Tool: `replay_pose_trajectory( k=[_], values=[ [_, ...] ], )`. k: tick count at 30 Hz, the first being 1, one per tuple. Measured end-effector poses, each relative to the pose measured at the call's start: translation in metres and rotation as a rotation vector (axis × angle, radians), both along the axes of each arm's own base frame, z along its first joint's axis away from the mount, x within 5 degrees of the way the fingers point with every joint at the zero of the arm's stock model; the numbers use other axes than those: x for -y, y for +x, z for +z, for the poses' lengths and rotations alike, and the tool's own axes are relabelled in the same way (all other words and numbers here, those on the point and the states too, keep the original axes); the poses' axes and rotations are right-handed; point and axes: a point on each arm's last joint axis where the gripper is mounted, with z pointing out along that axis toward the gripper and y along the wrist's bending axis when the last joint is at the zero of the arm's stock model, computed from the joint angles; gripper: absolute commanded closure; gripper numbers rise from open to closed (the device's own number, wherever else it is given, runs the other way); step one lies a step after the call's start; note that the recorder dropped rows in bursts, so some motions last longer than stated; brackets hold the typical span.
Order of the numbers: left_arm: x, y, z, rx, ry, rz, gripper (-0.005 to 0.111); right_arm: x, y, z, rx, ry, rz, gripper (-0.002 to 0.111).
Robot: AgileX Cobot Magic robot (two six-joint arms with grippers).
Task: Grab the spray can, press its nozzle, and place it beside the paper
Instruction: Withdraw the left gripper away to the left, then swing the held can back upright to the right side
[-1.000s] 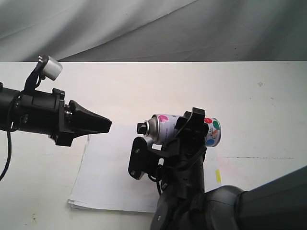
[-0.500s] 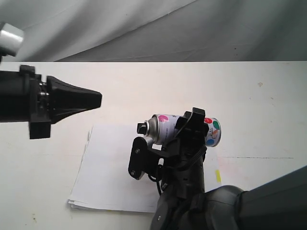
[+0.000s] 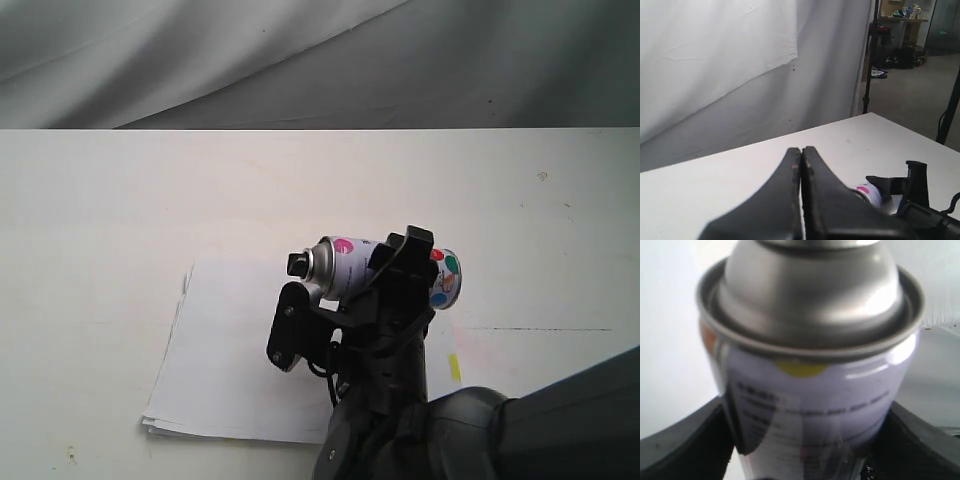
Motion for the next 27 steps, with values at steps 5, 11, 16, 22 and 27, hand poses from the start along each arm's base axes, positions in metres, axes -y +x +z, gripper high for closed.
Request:
replay_pose_trajectory(
  k=[5,11,16,22,27],
  values=[
    [-0.003,-0.002,-0.036,-0.053,-0.037,0.054,0.107,0.000,0.000,0.000,0.002,0.017,-0.005,0.108],
    [-0.010,-0.003,-0.058,-0.127,-0.058,0.153,0.107,0.000,0.000,0.000,0.007,0.047,-0.014,0.108],
    [-0.018,-0.002,-0.066,-0.180,-0.062,0.266,0.107,0.000,0.000,0.000,0.008,0.048,-0.013,0.108],
    [-0.023,-0.002,-0.068,-0.204,-0.048,0.335,0.107,-0.001,0.000,0.002,0.013,0.062,-0.012,0.108],
    [-0.024,-0.002,-0.069,-0.206,-0.047,0.345,0.107,0.001,-0.001,0.026,0.045,0.218,-0.034,0.108]
  ],
)
